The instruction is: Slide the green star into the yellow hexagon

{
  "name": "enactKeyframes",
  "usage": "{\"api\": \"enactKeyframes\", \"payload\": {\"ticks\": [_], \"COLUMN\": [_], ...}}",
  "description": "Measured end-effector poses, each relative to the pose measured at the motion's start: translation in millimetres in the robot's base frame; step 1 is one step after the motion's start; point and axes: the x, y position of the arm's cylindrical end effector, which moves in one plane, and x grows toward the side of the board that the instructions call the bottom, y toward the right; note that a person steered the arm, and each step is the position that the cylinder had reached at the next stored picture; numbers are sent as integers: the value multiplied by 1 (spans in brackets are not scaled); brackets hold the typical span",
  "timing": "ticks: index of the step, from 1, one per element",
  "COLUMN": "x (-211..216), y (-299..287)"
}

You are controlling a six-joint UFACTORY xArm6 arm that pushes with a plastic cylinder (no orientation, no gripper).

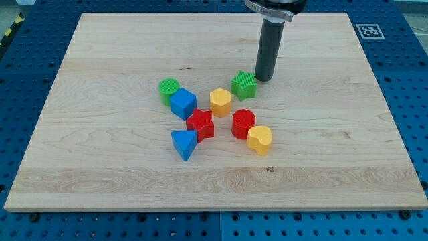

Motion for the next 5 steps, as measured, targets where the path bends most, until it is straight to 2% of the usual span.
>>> {"api": "enactKeyframes", "payload": {"ticks": [5], "x": [37], "y": [-7]}}
